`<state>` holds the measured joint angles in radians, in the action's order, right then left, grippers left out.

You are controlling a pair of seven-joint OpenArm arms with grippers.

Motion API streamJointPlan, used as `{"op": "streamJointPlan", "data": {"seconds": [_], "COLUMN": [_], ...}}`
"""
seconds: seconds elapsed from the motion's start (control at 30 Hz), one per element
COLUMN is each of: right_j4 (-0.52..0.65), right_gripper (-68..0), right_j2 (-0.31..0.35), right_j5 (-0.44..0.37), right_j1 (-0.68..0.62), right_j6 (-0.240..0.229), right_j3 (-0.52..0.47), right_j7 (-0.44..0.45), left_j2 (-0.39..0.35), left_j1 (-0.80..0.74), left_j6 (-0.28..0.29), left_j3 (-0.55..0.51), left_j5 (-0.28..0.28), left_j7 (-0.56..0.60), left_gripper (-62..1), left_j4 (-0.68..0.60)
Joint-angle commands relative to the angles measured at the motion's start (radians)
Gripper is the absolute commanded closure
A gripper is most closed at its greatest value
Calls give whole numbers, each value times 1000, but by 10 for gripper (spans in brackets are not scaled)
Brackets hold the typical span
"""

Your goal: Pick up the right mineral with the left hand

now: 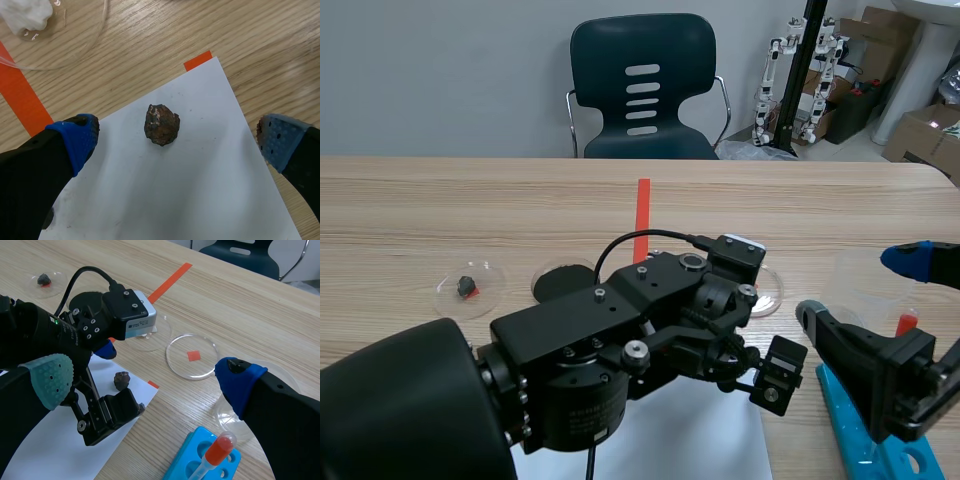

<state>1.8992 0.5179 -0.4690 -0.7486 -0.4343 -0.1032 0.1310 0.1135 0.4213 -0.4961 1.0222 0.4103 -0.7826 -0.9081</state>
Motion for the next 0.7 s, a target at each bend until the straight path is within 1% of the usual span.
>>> {"op": "streamJointPlan", "data": {"seconds": [0.0,0.27,0.67], "right_j4": [20,20,20], "right_gripper": [-591,-591,-591], "right_j2": [3,3,3], "right_j5": [-11,-11,-11], "right_j1": [1,1,1], "right_j6": [-1,-1,-1], "right_j3": [-8,-8,-8], "right_j7": [18,18,18], "left_j2": [34,34,34], "left_j1": [11,11,11], "left_j6": [2,1,1], "left_j3": [1,1,0], "left_j5": [1,2,13], "left_j7": [9,25,32], "left_gripper": [-623,-623,-623], "left_j4": [-7,27,29]}}
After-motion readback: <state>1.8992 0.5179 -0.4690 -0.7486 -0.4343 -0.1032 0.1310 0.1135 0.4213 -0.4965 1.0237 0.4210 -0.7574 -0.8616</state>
